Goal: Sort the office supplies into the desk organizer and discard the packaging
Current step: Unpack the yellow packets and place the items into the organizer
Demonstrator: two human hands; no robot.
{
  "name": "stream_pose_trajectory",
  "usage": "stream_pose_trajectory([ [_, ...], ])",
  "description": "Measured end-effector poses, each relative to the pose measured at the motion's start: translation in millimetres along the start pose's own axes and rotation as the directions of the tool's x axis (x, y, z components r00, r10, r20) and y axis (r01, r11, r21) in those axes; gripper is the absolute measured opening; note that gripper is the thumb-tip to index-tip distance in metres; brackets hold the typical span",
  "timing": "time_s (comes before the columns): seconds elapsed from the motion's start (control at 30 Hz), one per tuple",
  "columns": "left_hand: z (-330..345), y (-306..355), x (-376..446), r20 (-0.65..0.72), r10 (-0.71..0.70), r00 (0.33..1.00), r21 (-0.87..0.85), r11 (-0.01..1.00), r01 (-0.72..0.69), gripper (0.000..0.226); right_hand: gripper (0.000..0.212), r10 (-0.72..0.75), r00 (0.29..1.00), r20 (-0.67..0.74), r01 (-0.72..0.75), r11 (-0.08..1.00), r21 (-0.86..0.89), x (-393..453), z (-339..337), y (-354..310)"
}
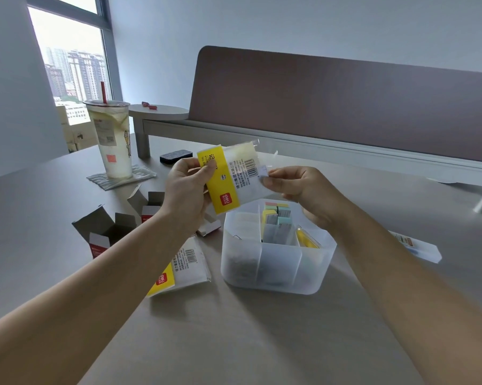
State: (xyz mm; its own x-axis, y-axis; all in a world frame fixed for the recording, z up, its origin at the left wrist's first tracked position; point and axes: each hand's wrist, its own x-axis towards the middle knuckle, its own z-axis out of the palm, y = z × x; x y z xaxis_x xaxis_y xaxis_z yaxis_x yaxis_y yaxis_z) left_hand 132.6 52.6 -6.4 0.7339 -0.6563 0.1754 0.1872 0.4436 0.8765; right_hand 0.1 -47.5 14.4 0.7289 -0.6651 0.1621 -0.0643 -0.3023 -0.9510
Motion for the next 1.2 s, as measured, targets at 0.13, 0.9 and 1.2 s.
stream_pose_trajectory([
  [0.13, -5.1, -0.4, 1.8, -0.033, 0.001, 0.999, 0.013, 1.000, -0.001, 0.014, 0.013, 0.054, 0.998, -0.040, -0.046, 0.983, 0.179, 2.6, -7.1, 0.9],
  [0.9, -17.8, -7.3, 5.6, -0.096, -0.014, 0.995, 0.035, 0.999, 0.018, 0.012, 0.015, -0.118, 0.992, 0.038, 0.123, 0.919, -0.375, 0.8, -35.5, 11.3],
  [1.2, -21.9, -8.6, 10.0, -0.107, -0.022, 0.994, 0.044, 0.999, 0.027, 0.012, 0.015, -0.163, 0.987, 0.008, 0.152, 0.900, -0.409, 11.4, -35.7, 13.2],
])
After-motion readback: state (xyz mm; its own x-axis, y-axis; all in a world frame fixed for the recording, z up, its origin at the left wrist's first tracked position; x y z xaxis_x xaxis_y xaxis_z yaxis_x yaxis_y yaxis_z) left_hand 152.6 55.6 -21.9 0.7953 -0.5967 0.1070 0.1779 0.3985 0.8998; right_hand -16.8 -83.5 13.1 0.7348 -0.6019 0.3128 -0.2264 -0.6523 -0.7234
